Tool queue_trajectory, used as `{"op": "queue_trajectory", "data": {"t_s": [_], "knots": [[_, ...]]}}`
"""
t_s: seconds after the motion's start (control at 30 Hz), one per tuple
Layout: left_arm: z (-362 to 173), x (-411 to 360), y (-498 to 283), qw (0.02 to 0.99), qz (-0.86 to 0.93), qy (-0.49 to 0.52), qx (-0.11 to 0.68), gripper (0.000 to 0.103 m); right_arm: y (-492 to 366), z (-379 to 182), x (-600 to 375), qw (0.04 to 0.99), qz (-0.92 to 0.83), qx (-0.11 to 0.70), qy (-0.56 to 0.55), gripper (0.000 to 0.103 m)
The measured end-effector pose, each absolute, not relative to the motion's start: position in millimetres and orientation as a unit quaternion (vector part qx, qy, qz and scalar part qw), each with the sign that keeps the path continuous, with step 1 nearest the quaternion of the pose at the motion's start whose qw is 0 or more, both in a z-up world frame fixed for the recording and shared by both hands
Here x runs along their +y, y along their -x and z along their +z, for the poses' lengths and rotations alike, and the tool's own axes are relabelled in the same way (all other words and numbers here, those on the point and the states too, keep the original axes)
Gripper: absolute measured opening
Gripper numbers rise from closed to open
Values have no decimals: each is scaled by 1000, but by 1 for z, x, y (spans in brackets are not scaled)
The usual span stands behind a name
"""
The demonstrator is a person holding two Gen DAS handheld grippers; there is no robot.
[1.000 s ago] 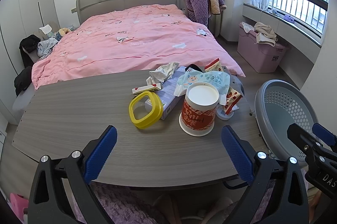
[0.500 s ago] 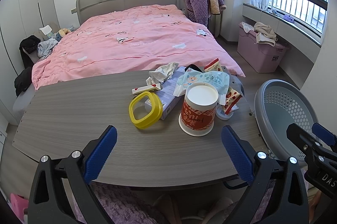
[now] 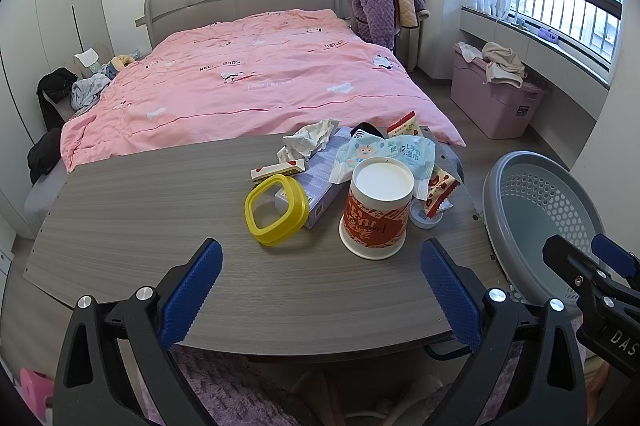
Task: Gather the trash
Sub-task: 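Reach the right gripper to the red-and-white paper cup and grasp it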
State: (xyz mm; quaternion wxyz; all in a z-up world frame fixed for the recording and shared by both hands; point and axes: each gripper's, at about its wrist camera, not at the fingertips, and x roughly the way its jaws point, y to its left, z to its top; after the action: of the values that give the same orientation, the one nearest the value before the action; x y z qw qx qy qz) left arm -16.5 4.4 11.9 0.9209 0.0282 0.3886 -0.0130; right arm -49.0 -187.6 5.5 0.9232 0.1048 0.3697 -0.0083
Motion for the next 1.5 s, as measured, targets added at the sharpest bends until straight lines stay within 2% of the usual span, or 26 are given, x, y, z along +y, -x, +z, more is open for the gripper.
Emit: {"op": "queue_trajectory", "data": {"t_s": [0.47,1.2,1.33,1.5], "knots": [[5,13,11,918,-2,-24,396,95,47,-1,-186,919,5,377,-116,96],[-40,94,-26,905,89,-6,416,95,-15,-35,-115,913,106,386,-72,96],[-48,104,-31,901,90,-1,425,95,-25,-39,-100,915,108,385,-55,95],[-54,112,-35,899,88,3,428,95,-40,-40,-85,916,109,385,-40,89]]}}
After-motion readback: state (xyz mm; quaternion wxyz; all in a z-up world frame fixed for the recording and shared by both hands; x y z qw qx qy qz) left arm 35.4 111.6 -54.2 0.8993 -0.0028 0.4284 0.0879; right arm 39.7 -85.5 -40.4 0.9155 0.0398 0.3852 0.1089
